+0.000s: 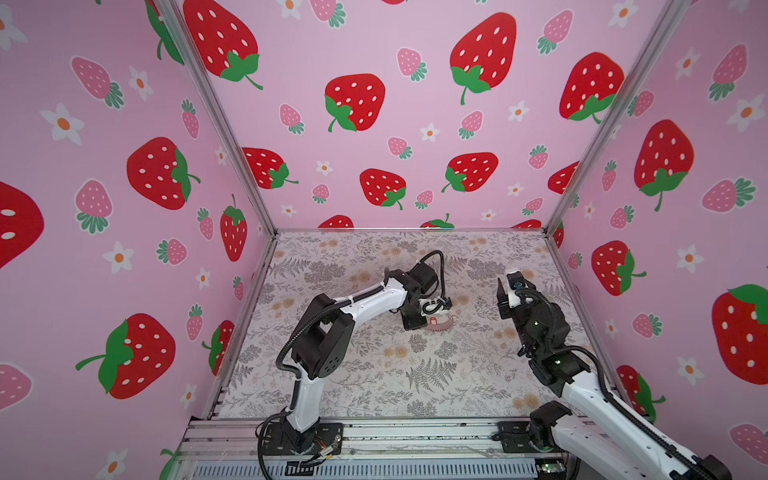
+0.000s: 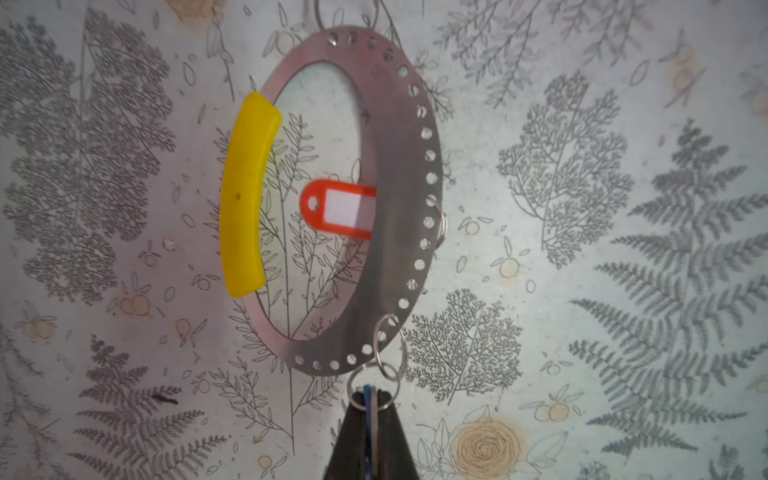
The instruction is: Put the keys on the keyring
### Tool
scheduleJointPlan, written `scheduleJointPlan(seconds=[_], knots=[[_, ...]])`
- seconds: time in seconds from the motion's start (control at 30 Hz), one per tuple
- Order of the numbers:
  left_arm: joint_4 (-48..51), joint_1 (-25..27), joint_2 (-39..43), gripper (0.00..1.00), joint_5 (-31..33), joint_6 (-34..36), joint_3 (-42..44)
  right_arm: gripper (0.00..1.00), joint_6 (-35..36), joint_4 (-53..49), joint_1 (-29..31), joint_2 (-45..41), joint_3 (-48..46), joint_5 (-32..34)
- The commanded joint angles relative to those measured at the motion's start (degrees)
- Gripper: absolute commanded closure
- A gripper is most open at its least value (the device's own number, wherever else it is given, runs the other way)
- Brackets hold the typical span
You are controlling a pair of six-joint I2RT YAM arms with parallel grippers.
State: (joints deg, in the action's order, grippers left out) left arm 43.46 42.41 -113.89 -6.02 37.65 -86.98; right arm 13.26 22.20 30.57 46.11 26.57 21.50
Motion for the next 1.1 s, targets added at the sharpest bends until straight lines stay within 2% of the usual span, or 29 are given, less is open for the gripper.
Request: scheduleJointPlan(seconds=[0.0,0.3,0.53,0.7,0.93,1.07], knots=[[-3.4,-1.0,2.9,1.00,0.1,0.5,3.6,0.49,0.2,1.3,-0.2,1.2,-1.1,-0.8],[1.4,-4.1,0.3,0.98,-0.8,-1.5,5.4,0.49,0.7,2.1,-0.2,3.7,-1.1,-1.8],[3.8,-5.8,0.8,0.72,0.0,-5.0,7.6,0.49,1.2,3.1,-0.2,5.2,-1.3,-1.8],[4.0,-7.4,1.6,0.60,1.2,-7.4,8.9,0.49,1.4,4.6,-0.2,6.9,-1.4,-2.1],[-1.8,-13.0,11.2,0.58,0.1,-14.3,14.5,0.44,2.0,5.6,-0.5,9.0,-1.2,-1.9],[-10.2,-16.7,19.2,0.57,3.1,-21.2,20.9,0.38,1.0,7.2,-2.0,10.9,-1.6,-1.9]])
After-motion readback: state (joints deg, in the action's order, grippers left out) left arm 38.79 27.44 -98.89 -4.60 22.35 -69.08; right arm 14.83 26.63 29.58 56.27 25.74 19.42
